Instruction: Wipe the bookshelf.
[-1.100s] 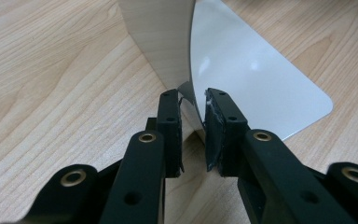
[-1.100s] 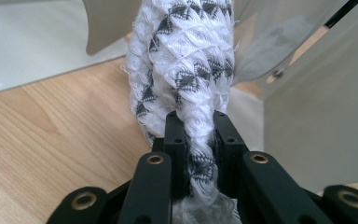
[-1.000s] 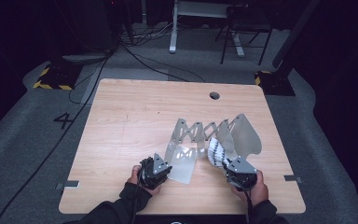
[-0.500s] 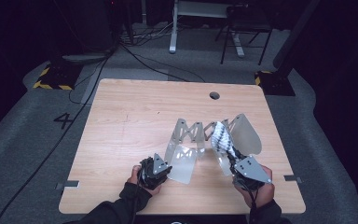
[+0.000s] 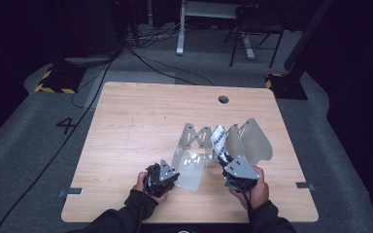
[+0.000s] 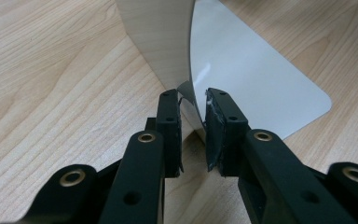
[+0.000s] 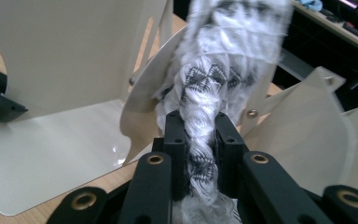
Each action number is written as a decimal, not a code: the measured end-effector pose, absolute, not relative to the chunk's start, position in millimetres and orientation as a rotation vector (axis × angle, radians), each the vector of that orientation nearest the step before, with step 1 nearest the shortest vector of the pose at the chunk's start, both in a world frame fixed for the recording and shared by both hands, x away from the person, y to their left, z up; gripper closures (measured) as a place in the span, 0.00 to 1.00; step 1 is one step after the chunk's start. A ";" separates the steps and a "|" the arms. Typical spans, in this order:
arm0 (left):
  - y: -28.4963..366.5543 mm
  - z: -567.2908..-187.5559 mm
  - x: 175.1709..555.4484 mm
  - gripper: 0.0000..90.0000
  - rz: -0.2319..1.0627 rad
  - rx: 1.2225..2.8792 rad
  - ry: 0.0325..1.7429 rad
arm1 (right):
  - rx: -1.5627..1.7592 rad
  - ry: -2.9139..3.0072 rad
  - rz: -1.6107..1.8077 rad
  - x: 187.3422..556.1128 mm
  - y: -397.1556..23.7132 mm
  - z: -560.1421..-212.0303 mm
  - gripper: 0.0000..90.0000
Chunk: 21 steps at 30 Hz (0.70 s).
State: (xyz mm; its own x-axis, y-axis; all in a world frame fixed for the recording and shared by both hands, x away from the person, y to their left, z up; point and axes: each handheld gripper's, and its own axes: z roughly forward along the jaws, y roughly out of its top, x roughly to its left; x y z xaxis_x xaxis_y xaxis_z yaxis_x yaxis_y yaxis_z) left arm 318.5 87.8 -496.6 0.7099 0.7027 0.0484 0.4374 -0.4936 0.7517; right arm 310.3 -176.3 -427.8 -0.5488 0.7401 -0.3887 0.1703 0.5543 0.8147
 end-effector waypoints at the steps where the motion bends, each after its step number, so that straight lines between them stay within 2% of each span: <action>1: 87.8 -496.6 318.6 0.84 0.455 2.166 0.863 | 0.731 2.033 0.959 310.3 -176.3 -427.8 0.88; 11: 87.4 -496.8 319.0 0.84 0.455 2.167 0.860 | 0.708 2.177 0.840 323.0 -161.7 -466.5 0.88; 21: 87.6 -496.9 319.2 0.84 0.450 2.164 0.862 | 0.747 2.197 0.824 329.5 -159.5 -481.0 0.88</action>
State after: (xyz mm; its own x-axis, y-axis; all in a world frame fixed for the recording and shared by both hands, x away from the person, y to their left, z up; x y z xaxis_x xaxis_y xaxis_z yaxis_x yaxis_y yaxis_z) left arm 319.2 87.6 -496.9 0.7113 0.7015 0.0447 0.4375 -0.4916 0.7530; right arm 329.5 -159.5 -481.0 -0.6143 0.6915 -0.3802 0.2710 0.6373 0.7213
